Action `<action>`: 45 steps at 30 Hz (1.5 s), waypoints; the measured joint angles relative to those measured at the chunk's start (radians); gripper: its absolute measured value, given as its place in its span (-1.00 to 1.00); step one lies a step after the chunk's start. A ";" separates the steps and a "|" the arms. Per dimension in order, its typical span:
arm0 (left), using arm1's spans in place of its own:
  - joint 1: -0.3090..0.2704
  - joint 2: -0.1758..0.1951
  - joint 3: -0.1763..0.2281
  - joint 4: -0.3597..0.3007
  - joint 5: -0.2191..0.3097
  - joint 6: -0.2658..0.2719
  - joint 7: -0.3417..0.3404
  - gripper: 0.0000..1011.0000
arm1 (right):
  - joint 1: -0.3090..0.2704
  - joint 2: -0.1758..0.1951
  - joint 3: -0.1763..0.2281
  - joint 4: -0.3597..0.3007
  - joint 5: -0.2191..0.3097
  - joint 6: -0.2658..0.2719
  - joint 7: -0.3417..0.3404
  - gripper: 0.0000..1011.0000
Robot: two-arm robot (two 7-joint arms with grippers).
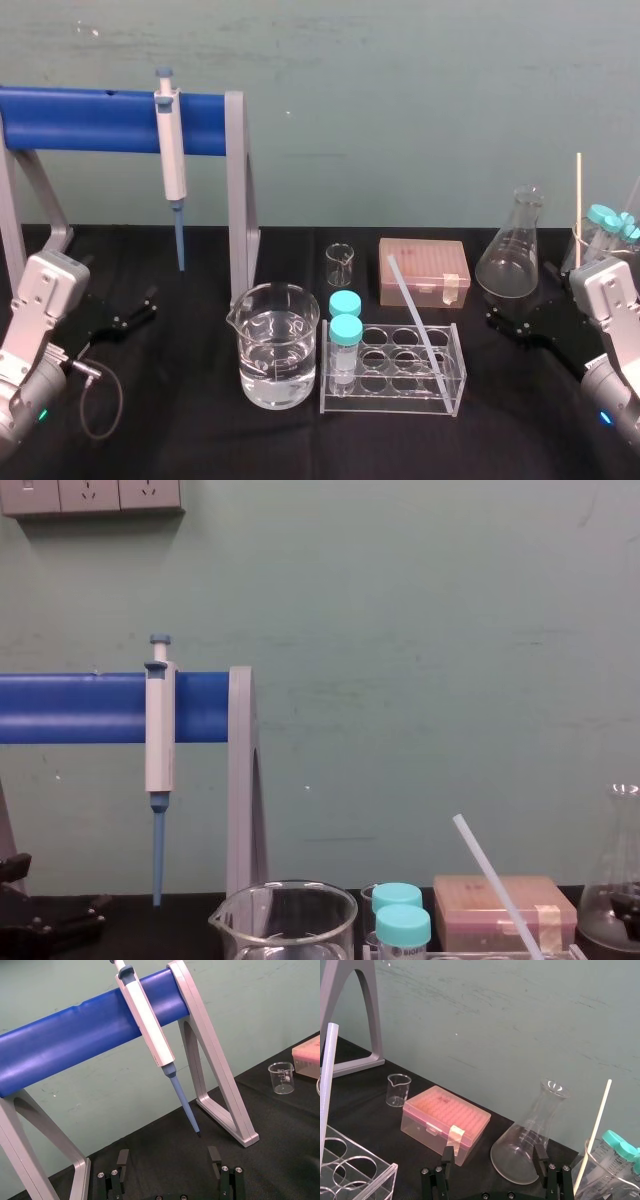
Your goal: Pick up the stirring rod with one hand, then place it down.
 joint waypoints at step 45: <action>0.000 0.000 0.000 0.000 0.000 0.000 0.000 0.98 | 0.000 -0.001 0.009 0.002 0.000 -0.002 0.008 0.98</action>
